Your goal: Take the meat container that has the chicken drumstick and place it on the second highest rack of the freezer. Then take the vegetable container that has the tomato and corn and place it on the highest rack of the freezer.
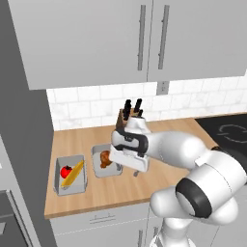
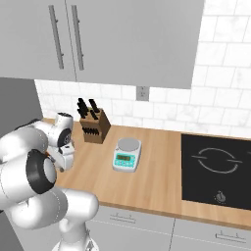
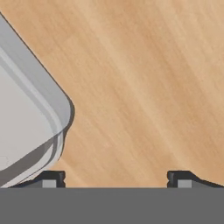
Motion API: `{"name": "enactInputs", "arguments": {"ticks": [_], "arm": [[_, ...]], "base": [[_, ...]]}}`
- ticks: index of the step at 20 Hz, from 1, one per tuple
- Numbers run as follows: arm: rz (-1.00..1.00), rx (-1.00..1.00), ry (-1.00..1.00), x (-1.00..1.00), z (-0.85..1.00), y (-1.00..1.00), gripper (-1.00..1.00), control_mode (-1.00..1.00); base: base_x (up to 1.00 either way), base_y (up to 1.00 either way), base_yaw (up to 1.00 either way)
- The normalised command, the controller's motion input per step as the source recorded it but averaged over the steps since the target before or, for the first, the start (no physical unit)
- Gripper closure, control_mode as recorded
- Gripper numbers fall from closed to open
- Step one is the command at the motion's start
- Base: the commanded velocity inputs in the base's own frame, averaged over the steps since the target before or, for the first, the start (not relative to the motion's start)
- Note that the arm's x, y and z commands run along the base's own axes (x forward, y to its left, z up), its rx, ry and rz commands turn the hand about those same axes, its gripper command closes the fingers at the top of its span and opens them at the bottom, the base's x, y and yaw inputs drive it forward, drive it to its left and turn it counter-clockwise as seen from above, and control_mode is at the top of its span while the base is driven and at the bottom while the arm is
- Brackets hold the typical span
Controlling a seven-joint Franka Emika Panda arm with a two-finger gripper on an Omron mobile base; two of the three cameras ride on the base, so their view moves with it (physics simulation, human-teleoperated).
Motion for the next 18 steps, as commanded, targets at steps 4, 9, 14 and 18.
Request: {"name": "enactInputs", "arguments": {"ticks": [4, 9, 14, 18], "arm": [[0.0, 0.0, 0.0, 0.18, 0.0, 0.12, -1.0, -1.0], [0.0, 0.0, 0.0, 0.02, 0.0, 0.0, -1.0, -1.0], [-0.01, 0.0, -0.04, 0.0, 0.08, 0.0, -1.0, -1.0], [-0.02, 0.0, -0.1, 0.0, 0.26, 0.03, -1.0, -1.0]], "base": [[0.0, 0.0, 0.0], [0.0, 0.0, 0.0], [0.0, 0.0, 0.0], [0.0, 0.0, 0.0]]}}
